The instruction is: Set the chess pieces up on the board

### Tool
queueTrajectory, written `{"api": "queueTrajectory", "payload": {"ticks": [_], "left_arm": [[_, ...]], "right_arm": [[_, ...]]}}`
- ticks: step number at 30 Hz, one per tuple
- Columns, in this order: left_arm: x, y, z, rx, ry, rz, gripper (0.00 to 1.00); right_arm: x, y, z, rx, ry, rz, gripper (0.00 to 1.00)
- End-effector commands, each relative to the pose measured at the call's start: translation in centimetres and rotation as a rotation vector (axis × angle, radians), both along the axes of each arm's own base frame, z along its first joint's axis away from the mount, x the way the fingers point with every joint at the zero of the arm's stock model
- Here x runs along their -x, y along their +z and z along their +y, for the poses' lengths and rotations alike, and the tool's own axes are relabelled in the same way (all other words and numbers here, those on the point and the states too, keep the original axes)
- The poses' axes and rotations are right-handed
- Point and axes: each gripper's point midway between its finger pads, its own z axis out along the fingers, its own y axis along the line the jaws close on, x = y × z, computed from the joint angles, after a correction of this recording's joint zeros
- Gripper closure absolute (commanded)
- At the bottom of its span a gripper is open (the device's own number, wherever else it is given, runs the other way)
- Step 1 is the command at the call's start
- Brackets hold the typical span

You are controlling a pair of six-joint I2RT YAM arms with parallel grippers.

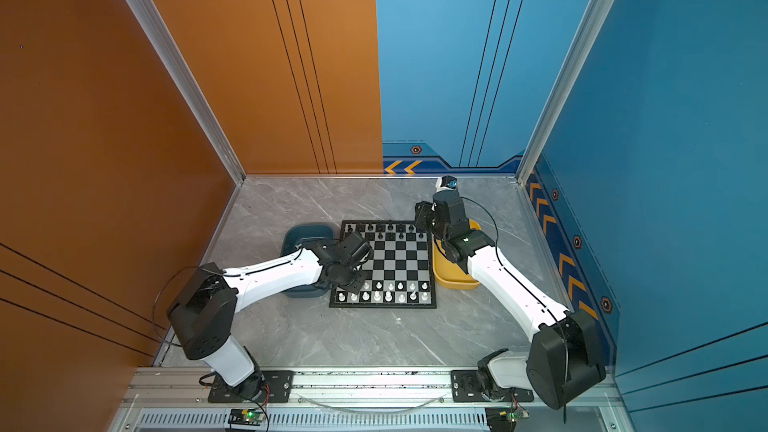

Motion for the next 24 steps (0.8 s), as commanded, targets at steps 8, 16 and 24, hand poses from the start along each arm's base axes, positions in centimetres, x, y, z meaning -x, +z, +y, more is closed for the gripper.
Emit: {"api": "queueTrajectory", "payload": {"ticks": [8,16,24], "left_arm": [[1.3,-1.7,0.6,-0.047,-0.002,0.063,0.95],[1.3,-2.1,0.6,-0.059,-0.003,0.073,0.92],[1.5,-2.4,0.5,-0.059,-0.006,0.084,0.84]], "right_arm": [[0.1,0.6,-0.7,0.015,-0.02,-0.014,0.63],[0.1,0.5,-0.7,0.015,-0.018,-0.012,0.63],[0.1,0.5,-0.7,0.015,-0.018,-0.014,0.63]]}}
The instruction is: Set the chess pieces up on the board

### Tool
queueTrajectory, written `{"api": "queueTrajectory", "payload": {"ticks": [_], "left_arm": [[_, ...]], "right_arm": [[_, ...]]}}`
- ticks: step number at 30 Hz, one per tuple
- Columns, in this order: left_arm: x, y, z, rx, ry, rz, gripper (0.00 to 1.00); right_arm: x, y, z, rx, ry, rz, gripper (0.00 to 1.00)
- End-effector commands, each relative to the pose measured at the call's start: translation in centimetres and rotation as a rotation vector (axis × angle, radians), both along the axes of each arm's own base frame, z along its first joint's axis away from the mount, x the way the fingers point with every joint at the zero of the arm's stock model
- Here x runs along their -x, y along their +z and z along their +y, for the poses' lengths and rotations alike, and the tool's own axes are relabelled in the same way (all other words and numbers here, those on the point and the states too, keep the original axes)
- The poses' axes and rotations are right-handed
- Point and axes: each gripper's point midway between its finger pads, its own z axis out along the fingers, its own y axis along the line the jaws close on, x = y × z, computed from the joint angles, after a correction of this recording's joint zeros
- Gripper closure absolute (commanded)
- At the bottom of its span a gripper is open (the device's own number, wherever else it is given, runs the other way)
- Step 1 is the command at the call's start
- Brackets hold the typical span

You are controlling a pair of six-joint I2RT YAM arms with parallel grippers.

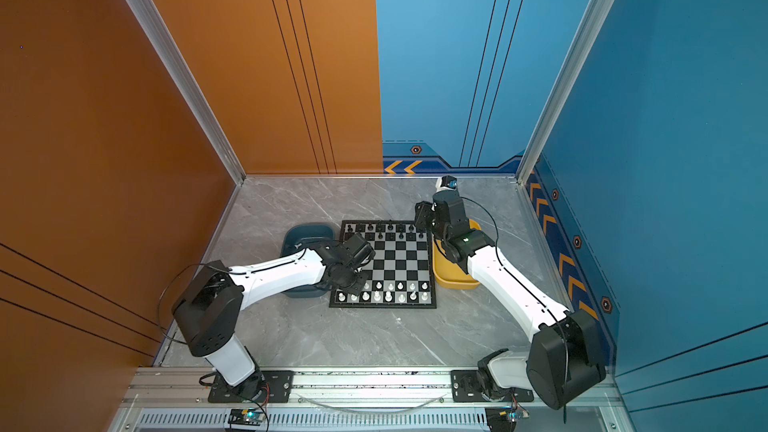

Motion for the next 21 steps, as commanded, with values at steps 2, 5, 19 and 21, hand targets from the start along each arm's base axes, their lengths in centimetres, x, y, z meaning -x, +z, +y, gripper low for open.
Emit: {"api": "queueTrajectory", "payload": {"ticks": [2,5,19,21], "left_arm": [[1.15,-1.17,0.41,-0.036,-0.004,0.056,0.81],[1.12,-1.07,0.38,-0.033,-0.004,0.053,0.79],[0.9,-0.5,0.55,-0.038,-0.001,0.028,0.73],[0.79,-0.28,0.66,-0.039,0.002,0.02,0.73]], "right_arm": [[0.06,0.5,-0.67,0.015,-0.019,-0.014,0.63],[0.05,0.44,-0.64,0.015,-0.017,-0.012,0.63],[0.16,0.46,-0.8,0.016,-0.021,-0.012,0.63],[0.16,0.56,-0.8,0.014,-0.02,-0.015,0.63]]}}
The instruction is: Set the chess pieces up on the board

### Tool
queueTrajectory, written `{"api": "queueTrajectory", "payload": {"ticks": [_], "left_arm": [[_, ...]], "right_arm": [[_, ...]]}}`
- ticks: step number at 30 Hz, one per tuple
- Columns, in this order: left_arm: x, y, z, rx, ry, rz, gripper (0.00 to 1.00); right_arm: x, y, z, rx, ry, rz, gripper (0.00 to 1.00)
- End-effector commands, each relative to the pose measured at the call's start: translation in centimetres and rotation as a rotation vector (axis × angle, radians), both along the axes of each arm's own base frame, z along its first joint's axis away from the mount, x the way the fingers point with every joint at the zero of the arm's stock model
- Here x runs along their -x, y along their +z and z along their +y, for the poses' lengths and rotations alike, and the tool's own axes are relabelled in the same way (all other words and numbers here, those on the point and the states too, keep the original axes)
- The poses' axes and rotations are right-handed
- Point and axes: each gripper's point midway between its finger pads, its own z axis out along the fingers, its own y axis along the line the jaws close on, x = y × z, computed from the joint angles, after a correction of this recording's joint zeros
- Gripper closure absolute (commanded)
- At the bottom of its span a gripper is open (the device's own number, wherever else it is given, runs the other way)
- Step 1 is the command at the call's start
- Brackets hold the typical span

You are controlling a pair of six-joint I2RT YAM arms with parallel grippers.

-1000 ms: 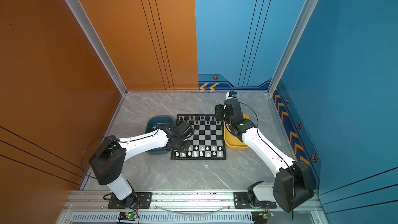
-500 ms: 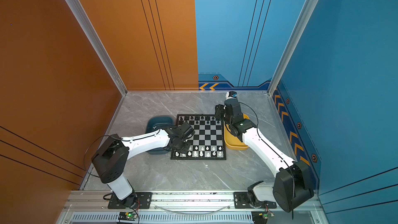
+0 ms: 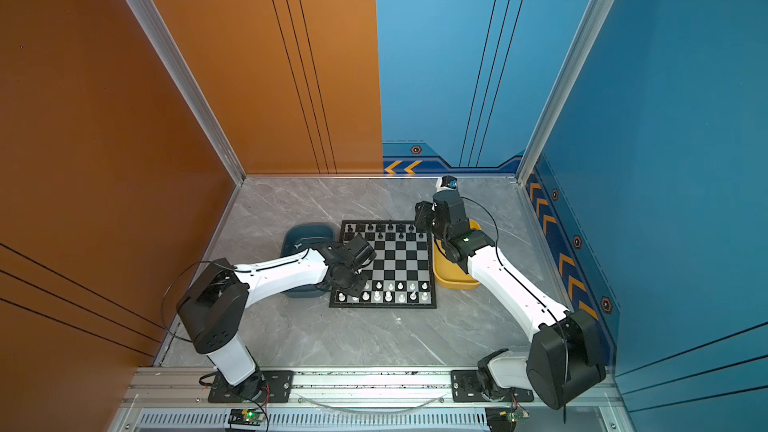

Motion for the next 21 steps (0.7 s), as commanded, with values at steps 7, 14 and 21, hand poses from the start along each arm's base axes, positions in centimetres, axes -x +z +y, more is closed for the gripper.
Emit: {"api": "queueTrajectory", "payload": {"ticks": [7,14,21], "left_arm": [[0.0,1.7,0.3,-0.016,0.006,-0.031,0.7],[-0.7,3.0,0.2,-0.006,0.006,-0.064,0.69],[-1.8,5.9,-0.4,0.026,-0.013,-0.125,0.69]], "right_arm": [[0.2,0.5,-0.7,0.015,-0.019,-0.014,0.63],[0.2,0.6,-0.8,0.015,-0.02,-0.016,0.63],[0.3,0.6,-0.8,0.014,-0.02,-0.016,0.63]]}}
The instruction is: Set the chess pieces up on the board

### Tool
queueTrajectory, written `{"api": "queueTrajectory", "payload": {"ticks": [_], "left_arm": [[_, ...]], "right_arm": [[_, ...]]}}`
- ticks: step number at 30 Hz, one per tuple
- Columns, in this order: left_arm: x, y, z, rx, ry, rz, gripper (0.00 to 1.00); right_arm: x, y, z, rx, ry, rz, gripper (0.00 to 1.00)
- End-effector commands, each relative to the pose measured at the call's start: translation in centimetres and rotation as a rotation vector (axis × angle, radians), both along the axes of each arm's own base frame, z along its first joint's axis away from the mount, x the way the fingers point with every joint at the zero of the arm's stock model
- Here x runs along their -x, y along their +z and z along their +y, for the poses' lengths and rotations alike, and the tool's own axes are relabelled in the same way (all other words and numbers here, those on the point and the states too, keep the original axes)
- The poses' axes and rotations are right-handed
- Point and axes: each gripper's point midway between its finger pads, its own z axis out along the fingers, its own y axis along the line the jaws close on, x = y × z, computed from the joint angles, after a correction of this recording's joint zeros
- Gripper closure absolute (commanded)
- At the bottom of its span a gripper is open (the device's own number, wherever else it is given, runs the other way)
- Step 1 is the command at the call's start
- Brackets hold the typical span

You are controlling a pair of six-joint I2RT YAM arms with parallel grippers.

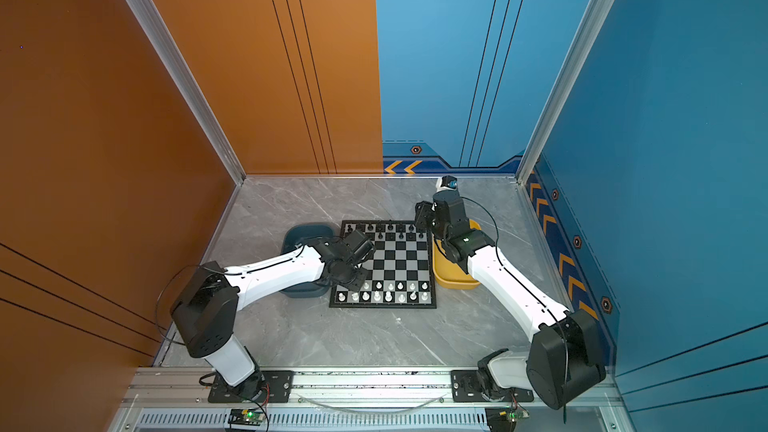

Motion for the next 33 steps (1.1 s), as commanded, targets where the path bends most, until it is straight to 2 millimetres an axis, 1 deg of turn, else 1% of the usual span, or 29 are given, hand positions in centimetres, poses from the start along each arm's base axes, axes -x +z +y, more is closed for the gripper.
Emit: {"api": "queueTrajectory", "payload": {"ticks": [1,3,5,7,9,13,16,19,22,27,30,33], "left_arm": [[-0.8,3.3,0.1,0.007,-0.016,-0.073,0.69],[-1.3,4.6,0.7,-0.002,-0.011,-0.113,0.69],[-2.0,5.9,2.1,-0.017,0.014,-0.152,0.67],[-2.8,7.1,4.3,-0.025,0.059,-0.187,0.67],[-3.6,7.8,7.0,-0.044,0.126,-0.216,0.66],[-5.1,7.9,12.4,-0.097,0.274,-0.247,0.63],[-6.3,7.3,15.2,-0.115,0.363,-0.246,0.61],[-7.8,6.5,16.3,-0.105,0.41,-0.256,0.6],[-9.2,5.3,16.5,-0.078,0.425,-0.256,0.57],[-10.6,2.4,17.7,-0.134,0.45,-0.193,0.56],[-11.4,0.8,17.9,-0.159,0.445,-0.17,0.56],[-12.6,-0.1,18.2,-0.175,0.442,-0.173,0.58]], "right_arm": [[0.3,0.6,-0.8,0.015,-0.02,-0.015,0.63],[0.3,0.6,-0.8,0.015,-0.019,-0.016,0.63],[0.3,0.7,-0.8,0.014,-0.019,-0.017,0.63],[0.3,0.6,-0.7,0.014,-0.018,-0.015,0.63],[0.2,0.6,-0.7,0.013,-0.017,-0.016,0.63],[0.0,0.4,-0.5,0.01,-0.01,-0.011,0.63],[-0.2,0.1,-0.3,0.009,-0.005,-0.005,0.62],[-0.3,0.0,-0.2,0.008,0.0,-0.003,0.62],[-0.4,-0.2,-0.2,0.008,0.001,0.0,0.62],[-0.5,-0.4,-0.3,0.005,0.005,0.006,0.62],[-0.7,-0.7,-0.3,0.002,0.007,0.013,0.62],[-0.9,-1.1,-0.3,0.001,0.01,0.022,0.62]]}}
